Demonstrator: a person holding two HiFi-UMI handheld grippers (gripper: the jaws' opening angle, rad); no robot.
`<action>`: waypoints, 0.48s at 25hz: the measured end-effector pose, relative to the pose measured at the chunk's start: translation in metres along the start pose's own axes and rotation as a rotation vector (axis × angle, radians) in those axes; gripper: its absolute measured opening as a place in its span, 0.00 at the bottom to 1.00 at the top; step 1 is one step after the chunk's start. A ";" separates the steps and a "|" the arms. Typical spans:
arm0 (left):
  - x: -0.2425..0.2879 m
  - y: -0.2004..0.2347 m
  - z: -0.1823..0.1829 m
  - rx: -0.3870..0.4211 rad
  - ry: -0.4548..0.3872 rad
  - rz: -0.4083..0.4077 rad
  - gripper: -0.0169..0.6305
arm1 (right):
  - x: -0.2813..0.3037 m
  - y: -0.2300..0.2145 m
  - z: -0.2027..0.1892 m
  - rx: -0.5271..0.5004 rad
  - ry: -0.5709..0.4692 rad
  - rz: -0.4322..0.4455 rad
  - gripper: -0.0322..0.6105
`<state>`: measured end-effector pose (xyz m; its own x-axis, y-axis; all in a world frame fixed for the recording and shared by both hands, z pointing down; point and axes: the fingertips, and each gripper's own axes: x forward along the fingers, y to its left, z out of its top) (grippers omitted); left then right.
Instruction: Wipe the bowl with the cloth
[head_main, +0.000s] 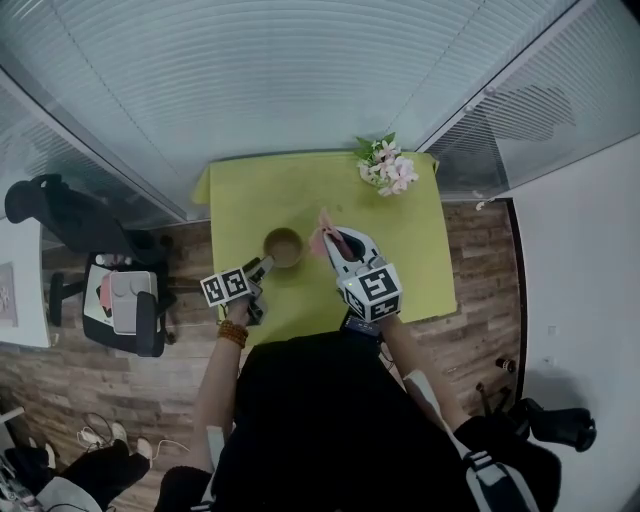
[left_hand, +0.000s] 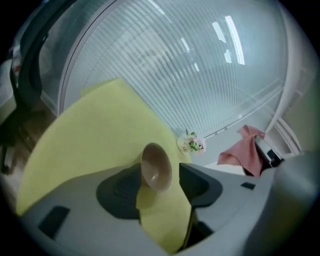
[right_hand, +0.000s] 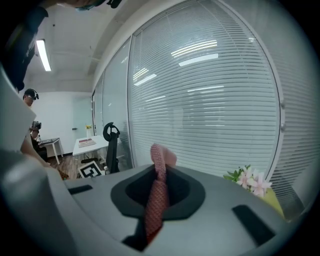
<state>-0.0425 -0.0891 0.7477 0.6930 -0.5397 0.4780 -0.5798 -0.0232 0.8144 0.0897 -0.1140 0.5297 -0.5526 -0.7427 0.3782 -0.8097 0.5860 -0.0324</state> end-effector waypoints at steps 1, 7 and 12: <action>-0.009 -0.009 0.012 0.067 -0.040 0.008 0.39 | 0.001 -0.001 0.002 -0.004 -0.009 -0.001 0.07; -0.066 -0.104 0.095 0.525 -0.388 0.033 0.22 | 0.005 0.010 0.027 -0.059 -0.111 0.027 0.07; -0.089 -0.164 0.123 0.835 -0.579 0.167 0.06 | 0.008 0.017 0.044 -0.121 -0.157 -0.008 0.07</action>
<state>-0.0615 -0.1403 0.5309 0.3921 -0.9073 0.1520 -0.9158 -0.3693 0.1581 0.0625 -0.1242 0.4910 -0.5783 -0.7830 0.2290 -0.7894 0.6079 0.0853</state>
